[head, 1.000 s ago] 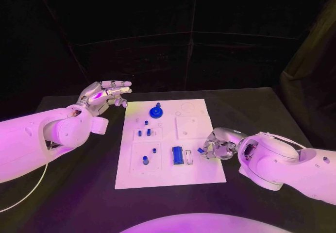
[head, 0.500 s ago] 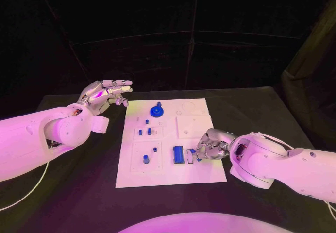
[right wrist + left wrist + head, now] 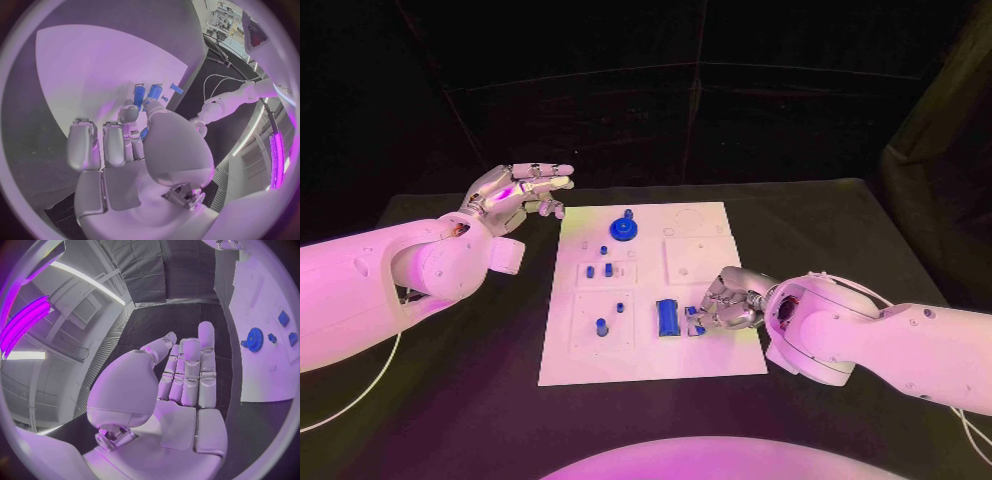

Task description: Assemble the parts on the task board

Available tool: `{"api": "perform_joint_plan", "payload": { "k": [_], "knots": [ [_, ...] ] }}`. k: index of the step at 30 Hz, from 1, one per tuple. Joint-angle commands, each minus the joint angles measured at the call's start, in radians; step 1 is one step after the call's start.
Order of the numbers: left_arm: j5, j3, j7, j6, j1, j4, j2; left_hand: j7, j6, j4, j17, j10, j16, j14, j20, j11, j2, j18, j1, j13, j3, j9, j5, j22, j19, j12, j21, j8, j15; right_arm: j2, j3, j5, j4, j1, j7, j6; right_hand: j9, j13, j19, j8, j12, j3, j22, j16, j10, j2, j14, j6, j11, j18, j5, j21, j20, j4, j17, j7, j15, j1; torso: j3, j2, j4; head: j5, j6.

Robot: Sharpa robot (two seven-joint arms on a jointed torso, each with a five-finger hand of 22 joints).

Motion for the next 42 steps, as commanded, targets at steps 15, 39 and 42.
{"api": "perform_joint_plan", "payload": {
  "k": [15, 39, 42],
  "knots": [
    [-0.002, 0.001, -0.002, 0.017, 0.002, 0.003, 0.0, 0.001, -0.007, -0.001, -0.001, -0.01, 0.002, -0.007, 0.001, 0.001, 0.009, 0.013, -0.001, 0.002, -0.004, 0.0, -0.002, -0.002, -0.004, 0.005, -0.006, 0.003, -0.003, 0.036, 0.0, -0.022, -0.022, 0.001, -0.019, 0.046, 0.007, 0.006, 0.007, -0.003, 0.008, 0.0, 0.055, 0.008, 0.011, 0.001, 0.055, 0.022, -0.004, -0.015, 0.007, 0.006, -0.002, 0.021, 0.004, -0.004, -0.009, -0.033, 0.0001, 0.0, 0.0, -0.004, -0.002],
    [-0.002, 0.001, -0.009, 0.02, 0.002, 0.002, -0.002, 0.001, -0.007, -0.002, -0.004, -0.011, 0.001, -0.009, 0.002, 0.001, 0.009, 0.013, -0.002, 0.002, -0.004, 0.0, -0.002, -0.002, -0.004, 0.006, -0.007, 0.003, -0.003, 0.005, 0.0, -0.054, -0.005, 0.001, 0.028, 0.042, 0.025, 0.014, 0.003, -0.015, -0.004, -0.12, 0.051, 0.0, 0.008, -0.019, 0.053, 0.025, -0.002, -0.014, -0.169, 0.001, -0.001, 0.025, -0.002, -0.004, -0.007, -0.105, 0.0013, 0.0, 0.0003, -0.006, -0.002],
    [-0.002, 0.001, -0.01, 0.021, 0.002, 0.001, -0.002, 0.001, -0.007, -0.002, -0.004, -0.011, 0.001, -0.009, 0.002, 0.001, 0.009, 0.013, -0.002, 0.002, -0.004, 0.0, -0.002, -0.002, -0.004, 0.006, -0.007, 0.003, -0.003, -0.008, 0.0, -0.069, 0.003, 0.001, 0.052, 0.065, 0.028, 0.011, 0.0, -0.019, -0.013, -0.145, 0.048, -0.003, 0.003, -0.026, 0.052, 0.02, 0.0, -0.013, -0.253, -0.003, 0.001, 0.012, -0.006, -0.001, -0.005, -0.089, 0.0016, 0.0, -0.0001, -0.007, -0.001]
  ]
}}
